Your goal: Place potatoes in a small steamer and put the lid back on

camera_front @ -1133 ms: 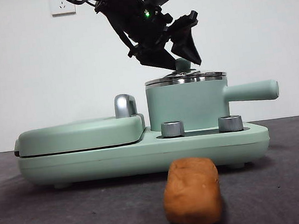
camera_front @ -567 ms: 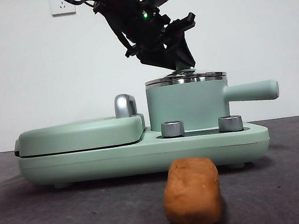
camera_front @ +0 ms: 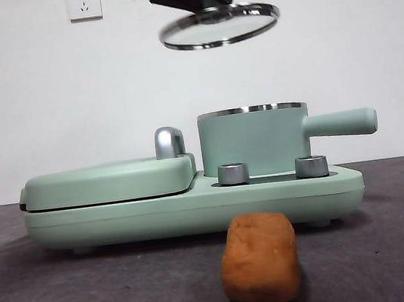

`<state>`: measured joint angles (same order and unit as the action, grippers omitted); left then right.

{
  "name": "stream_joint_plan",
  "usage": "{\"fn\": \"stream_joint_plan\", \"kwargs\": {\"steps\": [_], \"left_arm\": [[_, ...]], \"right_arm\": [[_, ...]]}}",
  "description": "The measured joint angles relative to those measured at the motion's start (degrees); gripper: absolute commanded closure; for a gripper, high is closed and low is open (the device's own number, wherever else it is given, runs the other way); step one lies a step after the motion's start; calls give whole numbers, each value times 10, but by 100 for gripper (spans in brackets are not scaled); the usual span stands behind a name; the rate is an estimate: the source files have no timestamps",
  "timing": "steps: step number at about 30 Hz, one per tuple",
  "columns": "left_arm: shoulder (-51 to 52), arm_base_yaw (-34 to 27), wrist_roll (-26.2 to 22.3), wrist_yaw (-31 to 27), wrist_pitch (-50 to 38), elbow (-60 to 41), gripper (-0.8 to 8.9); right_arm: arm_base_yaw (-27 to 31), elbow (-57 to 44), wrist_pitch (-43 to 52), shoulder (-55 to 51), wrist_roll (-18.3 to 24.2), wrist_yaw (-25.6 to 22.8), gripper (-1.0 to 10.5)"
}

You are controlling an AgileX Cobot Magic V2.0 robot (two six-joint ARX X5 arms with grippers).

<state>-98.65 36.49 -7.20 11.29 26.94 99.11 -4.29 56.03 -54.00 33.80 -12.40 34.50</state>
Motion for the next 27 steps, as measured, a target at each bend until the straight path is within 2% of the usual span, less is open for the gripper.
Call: {"fn": "stream_joint_plan", "kwargs": {"steps": [5,13,21,27], "left_arm": [[41,-28,-10,0,41,0,764],[73,-83,-11,0,75,0,764],[73,-136,-12,0,115,0,764],[73,-166,-12,0,115,0,764]], "right_arm": [[-56,0,-5,53,-26,-10,450],[-179,0,2,151,-93,-104,450],[-322,0,55,260,-166,-212,451],[-392,0,86,345,-211,-263,451]]}}
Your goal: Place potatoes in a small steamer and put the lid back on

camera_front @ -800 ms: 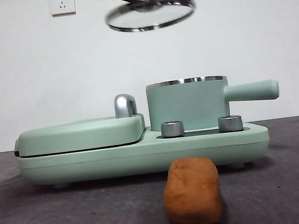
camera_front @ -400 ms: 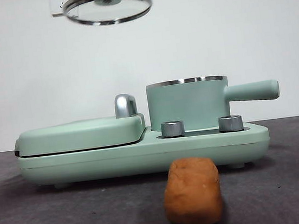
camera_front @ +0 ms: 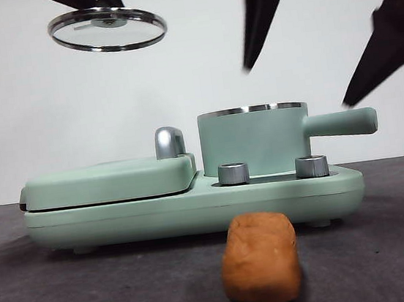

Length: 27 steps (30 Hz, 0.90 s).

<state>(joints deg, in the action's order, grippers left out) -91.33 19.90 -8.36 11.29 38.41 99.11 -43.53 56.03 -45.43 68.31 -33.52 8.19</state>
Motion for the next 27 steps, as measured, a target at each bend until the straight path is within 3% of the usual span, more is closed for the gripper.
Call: {"fn": "stream_joint_plan", "kwargs": {"steps": [11,21,27], "left_arm": [[0,-30,0,0,9,0,764],[0,-35,0,0,9,0,764],[0,-35,0,0,11,0,764]], "right_arm": [[-71,0,50,123,-45,-35,450],[-78,0,90,210,-57,-41,451],[-78,0,110,238,-58,-46,606]]}}
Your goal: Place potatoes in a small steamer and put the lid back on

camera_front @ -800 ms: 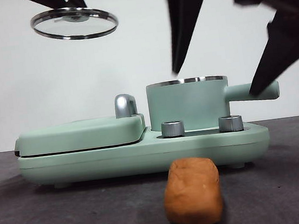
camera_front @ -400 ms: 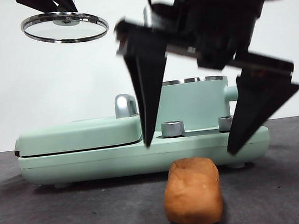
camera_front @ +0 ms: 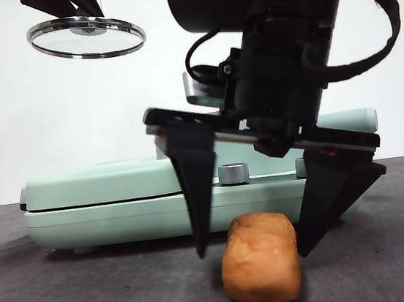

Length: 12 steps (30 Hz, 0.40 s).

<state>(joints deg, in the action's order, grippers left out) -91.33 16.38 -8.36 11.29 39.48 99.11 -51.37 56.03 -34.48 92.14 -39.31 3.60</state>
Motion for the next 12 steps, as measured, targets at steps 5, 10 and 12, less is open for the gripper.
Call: {"fn": "stream_joint_plan", "kwargs": {"steps": [5,10,12], "left_arm": [[0,0,0,0,0,0,764],[0,0,0,0,0,0,764],[0,0,0,0,0,0,764]], "right_arm": [[0,0,0,9,0,-1,677],[0,0,-5,9,0,0,693],[0,0,-7,8,0,1,724]]}}
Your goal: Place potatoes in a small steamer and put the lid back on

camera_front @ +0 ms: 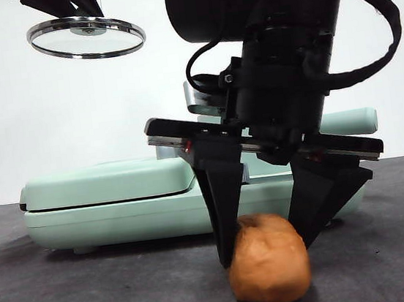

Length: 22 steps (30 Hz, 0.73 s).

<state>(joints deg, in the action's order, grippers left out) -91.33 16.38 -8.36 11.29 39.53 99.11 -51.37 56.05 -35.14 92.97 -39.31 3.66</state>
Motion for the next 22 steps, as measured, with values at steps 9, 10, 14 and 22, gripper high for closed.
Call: {"fn": "stream_joint_plan", "kwargs": {"steps": [9,10,14,22], "left_arm": [[0,0,0,0,11,0,764],[0,0,0,0,11,0,764],[0,0,0,0,10,0,764],[0,0,0,0,7,0,764]], "right_arm": [[17,26,-49,0,1,25,752],[21,37,-61,0,3,28,752],[38,108,-123,1,33,38,751],[99,278,-218,1,135,47,751]]}}
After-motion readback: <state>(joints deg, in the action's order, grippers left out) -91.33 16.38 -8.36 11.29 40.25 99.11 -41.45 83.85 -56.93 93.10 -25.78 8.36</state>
